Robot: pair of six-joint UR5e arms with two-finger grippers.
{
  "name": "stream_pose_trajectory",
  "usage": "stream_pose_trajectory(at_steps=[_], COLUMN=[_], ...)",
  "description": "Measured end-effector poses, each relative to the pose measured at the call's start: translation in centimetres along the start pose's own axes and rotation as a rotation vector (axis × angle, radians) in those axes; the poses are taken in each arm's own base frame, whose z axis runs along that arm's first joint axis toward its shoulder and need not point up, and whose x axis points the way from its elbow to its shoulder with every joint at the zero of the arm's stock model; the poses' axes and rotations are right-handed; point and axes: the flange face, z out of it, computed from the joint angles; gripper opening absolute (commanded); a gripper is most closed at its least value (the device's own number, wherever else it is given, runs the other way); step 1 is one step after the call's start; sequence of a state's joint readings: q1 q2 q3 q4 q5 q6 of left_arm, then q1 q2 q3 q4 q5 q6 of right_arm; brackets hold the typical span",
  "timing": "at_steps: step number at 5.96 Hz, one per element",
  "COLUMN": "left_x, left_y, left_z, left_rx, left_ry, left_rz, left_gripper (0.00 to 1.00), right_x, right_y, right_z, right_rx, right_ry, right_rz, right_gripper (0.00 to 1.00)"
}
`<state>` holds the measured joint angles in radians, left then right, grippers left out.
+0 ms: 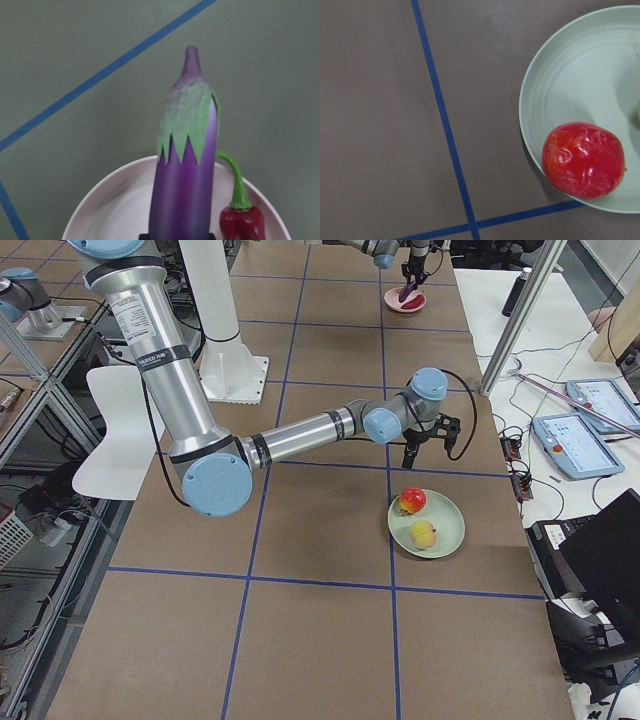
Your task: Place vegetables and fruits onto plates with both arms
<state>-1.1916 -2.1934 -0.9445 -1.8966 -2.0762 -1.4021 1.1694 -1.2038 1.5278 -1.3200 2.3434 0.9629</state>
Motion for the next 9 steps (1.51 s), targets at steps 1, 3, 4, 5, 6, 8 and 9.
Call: stream_pose_trajectory(at_steps=[1,3,4,5,6,8,9], left_x=[-0.1,0.5,-1.7,-6.4,-11.6,-18.4,-20.8], left_y=[0.3,3.1,5.0,7.0,8.7,9.4,7.4], left_z=[-0.4,-5.3,-8.3,-10.3,-11.7,-12.6,-13.2], left_rx=[-0.001,-0.069,-0.079,-0.065,-0.043,-0.041,-0.045], left_ry=[0.019,0.090,0.143,0.189,0.214,0.227,0.218], left_rz=[0.028,0.073,0.152,0.315,0.493,0.779,0.894], left_gripper=[1.00,1.00,1.00,1.00,1.00,1.00,1.00], right_x=[-0.1,0.4,2.0,4.4,7.4,14.2,17.2], right_y=[0.3,-0.1,-0.2,0.8,2.2,4.1,4.2], right_z=[-0.4,-2.5,-4.6,-6.2,-6.9,-7.5,-8.1], right_rx=[0.005,0.023,0.041,0.056,0.064,0.064,0.051], right_ry=[-0.004,-0.028,-0.047,-0.053,-0.045,-0.005,0.026], right_rz=[-0.004,0.002,0.010,-0.010,-0.069,-0.207,-0.270], right_gripper=[1.00,1.00,1.00,1.00,1.00,1.00,1.00])
